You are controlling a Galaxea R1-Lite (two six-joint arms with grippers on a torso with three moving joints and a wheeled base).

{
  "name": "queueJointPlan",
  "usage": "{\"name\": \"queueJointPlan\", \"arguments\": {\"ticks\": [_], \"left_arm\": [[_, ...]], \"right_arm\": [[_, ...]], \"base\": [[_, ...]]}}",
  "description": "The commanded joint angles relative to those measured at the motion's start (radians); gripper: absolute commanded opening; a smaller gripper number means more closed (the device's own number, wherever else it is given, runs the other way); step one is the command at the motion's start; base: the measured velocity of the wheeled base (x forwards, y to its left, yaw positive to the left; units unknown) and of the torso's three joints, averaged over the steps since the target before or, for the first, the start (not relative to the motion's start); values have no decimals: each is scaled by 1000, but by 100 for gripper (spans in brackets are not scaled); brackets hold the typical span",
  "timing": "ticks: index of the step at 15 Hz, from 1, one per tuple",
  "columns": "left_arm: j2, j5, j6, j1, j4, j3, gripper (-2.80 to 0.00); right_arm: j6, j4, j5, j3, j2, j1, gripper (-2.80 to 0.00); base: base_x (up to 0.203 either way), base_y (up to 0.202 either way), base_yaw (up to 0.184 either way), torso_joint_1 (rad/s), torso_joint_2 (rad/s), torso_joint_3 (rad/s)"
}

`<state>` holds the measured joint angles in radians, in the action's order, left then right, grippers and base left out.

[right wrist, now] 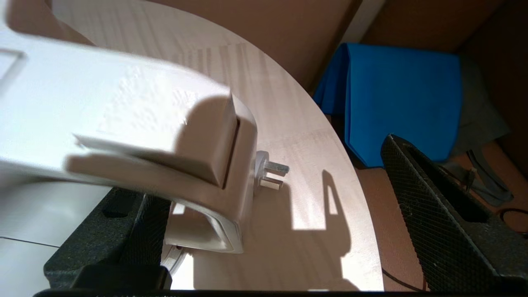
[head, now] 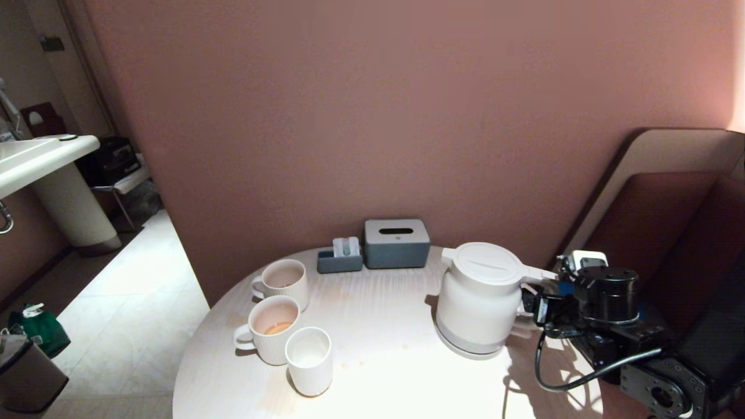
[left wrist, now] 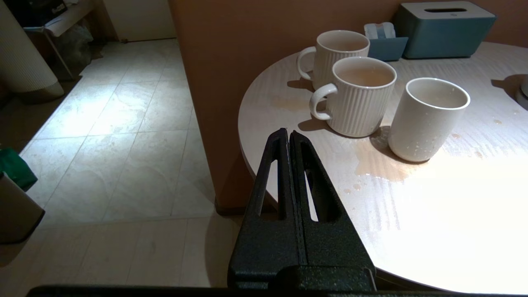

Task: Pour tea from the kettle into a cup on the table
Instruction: Pick up the kettle

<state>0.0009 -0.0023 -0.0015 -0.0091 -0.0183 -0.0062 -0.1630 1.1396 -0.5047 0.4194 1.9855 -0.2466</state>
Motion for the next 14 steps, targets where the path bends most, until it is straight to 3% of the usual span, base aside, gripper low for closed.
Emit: {"name": "queueJointPlan", "arguments": {"ticks": [1,14], "left_arm": [[1,1,0,1,0,0,-280],[1,-1,0,0,0,0,-280]], "right_arm": [[-1,6,-4,-5,-34,1,0],[-3,48,-3,-7,-2,3,0]], "base": [[0,0,0,0,0,0],[0,0,0,0,0,0]]}}
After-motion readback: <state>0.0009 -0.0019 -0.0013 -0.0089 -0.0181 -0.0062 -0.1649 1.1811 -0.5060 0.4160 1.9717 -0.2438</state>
